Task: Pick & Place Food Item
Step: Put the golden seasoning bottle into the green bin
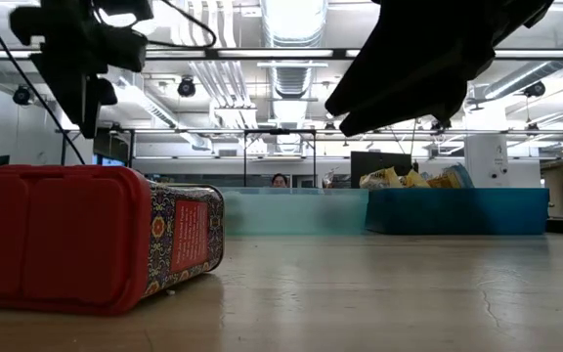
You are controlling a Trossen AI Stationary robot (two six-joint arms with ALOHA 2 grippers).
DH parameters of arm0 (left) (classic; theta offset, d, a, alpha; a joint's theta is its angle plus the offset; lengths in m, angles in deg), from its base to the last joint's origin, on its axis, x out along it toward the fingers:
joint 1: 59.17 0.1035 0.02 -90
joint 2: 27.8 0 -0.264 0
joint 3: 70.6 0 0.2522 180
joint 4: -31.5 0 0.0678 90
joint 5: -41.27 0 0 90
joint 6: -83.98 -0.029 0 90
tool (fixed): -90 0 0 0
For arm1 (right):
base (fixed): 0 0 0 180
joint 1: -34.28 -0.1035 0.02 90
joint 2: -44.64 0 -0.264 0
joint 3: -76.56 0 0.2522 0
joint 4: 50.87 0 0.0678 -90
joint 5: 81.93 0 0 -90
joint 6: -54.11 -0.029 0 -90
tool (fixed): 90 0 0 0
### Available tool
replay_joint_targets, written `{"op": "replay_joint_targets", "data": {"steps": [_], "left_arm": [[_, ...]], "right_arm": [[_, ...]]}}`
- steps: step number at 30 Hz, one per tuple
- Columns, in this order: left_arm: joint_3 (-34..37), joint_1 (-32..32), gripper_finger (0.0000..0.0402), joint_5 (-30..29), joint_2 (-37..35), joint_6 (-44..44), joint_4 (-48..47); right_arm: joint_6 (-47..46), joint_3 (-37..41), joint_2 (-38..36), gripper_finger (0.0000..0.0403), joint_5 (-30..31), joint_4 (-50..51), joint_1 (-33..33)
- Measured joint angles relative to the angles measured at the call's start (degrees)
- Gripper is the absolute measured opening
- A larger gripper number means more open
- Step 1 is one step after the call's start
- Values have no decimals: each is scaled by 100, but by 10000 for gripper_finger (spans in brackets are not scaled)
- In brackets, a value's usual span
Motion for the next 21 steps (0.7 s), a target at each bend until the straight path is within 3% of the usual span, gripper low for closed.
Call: {"op": "replay_joint_targets", "data": {"steps": [4,12,17,21], "left_arm": [[62,-379,243,-6,-31,159,192],[71,-870,243,-49,-38,818,279],[322,-1226,243,-109,-31,1253,487],[689,-1563,243,-229,-28,1356,672]], "right_arm": [[-331,0,-126,214,133,90,24],[239,264,-1050,214,297,-108,-178],[675,1098,-1805,214,389,-1174,-334],[1083,2040,-2236,214,-92,-2891,-438]]}}
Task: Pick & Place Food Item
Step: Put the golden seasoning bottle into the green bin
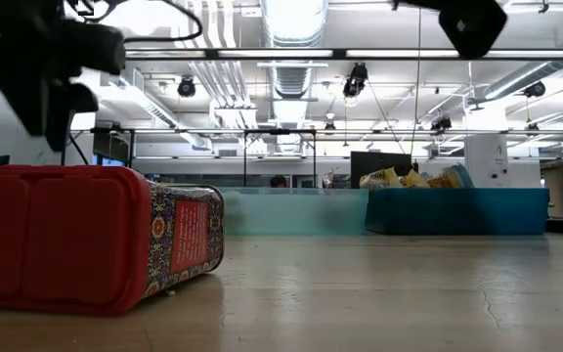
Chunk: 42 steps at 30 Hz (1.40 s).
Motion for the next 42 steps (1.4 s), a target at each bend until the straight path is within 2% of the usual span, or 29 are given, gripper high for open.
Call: {"op": "replay_joint_targets", "data": {"steps": [4,8,13,22,35,42], "left_arm": [[312,-194,243,-174,4,52,232],[476,-268,243,-223,2,148,594],[581,-378,243,-264,2,157,917],[613,-407,243,-670,97,1,845],[612,-469,243,-681,872,-167,1198],[601,-469,243,-670,972,-169,1313]], "right_arm": [[442,793,-52,214,-774,-1871,5],[713,1104,17,214,-965,-2894,3],[805,1021,24,214,-992,-2771,19],[1008,867,25,214,-1196,-2681,15],[1010,865,89,214,-1178,-2664,34],[1010,865,89,214,-1178,-2648,34]]}}
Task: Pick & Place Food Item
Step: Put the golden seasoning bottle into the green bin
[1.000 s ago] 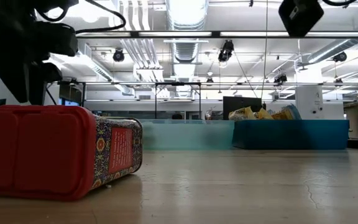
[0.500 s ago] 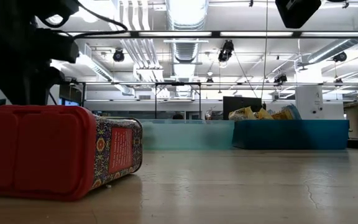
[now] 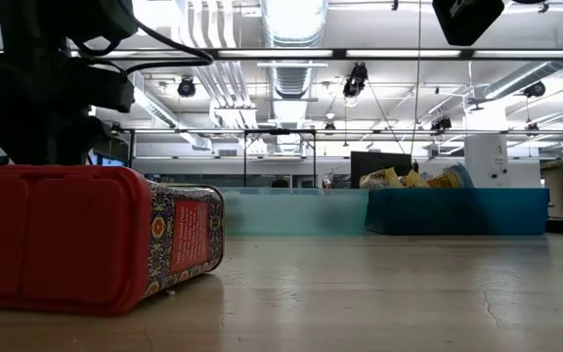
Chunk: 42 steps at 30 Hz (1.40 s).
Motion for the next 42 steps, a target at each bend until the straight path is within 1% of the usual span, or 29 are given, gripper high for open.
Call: {"op": "replay_joint_targets", "data": {"steps": [11,17,23,27,33,36,39,42], "left_arm": [[0,0,243,63,4,195,57],[0,2,243,228,4,222,59],[1,70,246,308,4,608,55],[10,70,269,427,10,612,48],[13,70,335,433,11,629,116],[13,69,359,430,11,627,227],[17,68,371,409,110,625,288],[22,67,374,409,350,572,306]], "right_arm": [[9,-2,2,214,4,163,4],[47,-2,2,214,7,163,7],[36,-2,2,214,7,163,7],[17,-2,2,214,4,163,7],[8,-2,2,214,7,165,7],[-2,-2,2,214,6,169,7],[-2,-2,2,214,6,175,7],[-2,-2,2,214,7,187,7]]}}
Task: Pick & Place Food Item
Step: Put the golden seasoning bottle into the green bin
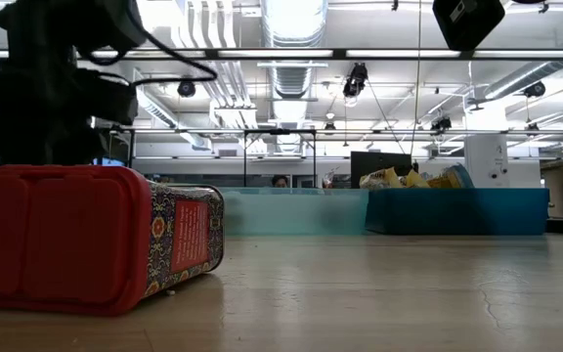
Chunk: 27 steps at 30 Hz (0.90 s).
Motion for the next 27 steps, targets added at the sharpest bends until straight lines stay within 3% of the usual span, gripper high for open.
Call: {"op": "replay_joint_targets", "data": {"steps": [11,21,27], "left_arm": [[-26,-1,374,-69,931,-384,24],[-55,-3,371,-42,966,-502,6],[-46,-3,304,-92,967,-641,44]], "right_arm": [[17,0,0,214,0,51,0],[9,0,0,214,-2,79,0],[13,0,0,214,0,98,0]]}}
